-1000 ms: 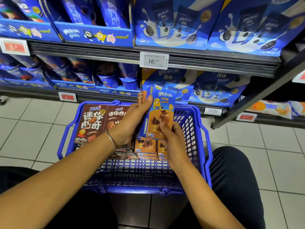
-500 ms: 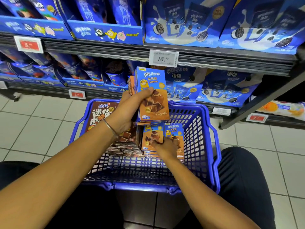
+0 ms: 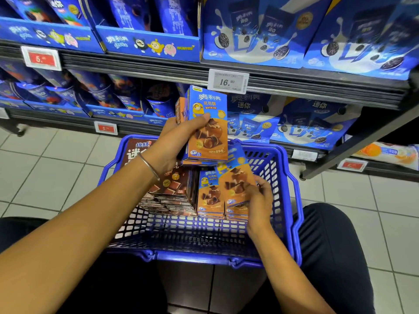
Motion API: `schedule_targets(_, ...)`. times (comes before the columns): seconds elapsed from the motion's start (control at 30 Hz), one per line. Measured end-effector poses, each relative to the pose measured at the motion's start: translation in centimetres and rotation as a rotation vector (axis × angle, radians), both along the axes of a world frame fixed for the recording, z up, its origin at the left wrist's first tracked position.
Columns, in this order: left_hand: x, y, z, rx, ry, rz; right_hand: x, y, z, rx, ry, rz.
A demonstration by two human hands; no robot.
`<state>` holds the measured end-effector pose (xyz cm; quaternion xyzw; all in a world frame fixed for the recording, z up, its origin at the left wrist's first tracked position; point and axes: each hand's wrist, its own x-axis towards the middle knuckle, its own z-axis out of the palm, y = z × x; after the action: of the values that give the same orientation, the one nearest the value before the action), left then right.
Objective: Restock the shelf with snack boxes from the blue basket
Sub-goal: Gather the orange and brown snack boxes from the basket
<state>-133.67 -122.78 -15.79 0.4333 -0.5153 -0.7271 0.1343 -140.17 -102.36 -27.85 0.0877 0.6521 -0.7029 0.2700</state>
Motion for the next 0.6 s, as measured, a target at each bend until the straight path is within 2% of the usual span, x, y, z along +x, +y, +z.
schedule_targets(0.1, -0.1, -0.5, -0.2, -0.043, -0.037, 0.013, -1.0, 0.8, 2.7, -0.231, 0.003, -0.188)
schedule_targets(0.17, 0.0, -0.5, -0.4, -0.065, -0.052, 0.008, -1.6, 0.4, 4.5, -0.397, -0.022, -0.198)
schedule_targets(0.23, 0.0, -0.1, -1.0, -0.081, -0.037, -0.048, -1.9, -0.3, 6.1, -0.469, -0.027, -0.139)
schedule_targets(0.43, -0.5, 1.8, -2.0, -0.120, 0.000, -0.108, -1.6, -2.8, 8.5, -0.241, 0.062, 0.138)
schedule_targets(0.6, -0.7, 2.5, -2.7, -0.105, -0.013, -0.050, -1.4, -3.8, 9.2, -0.223, -0.008, 0.276)
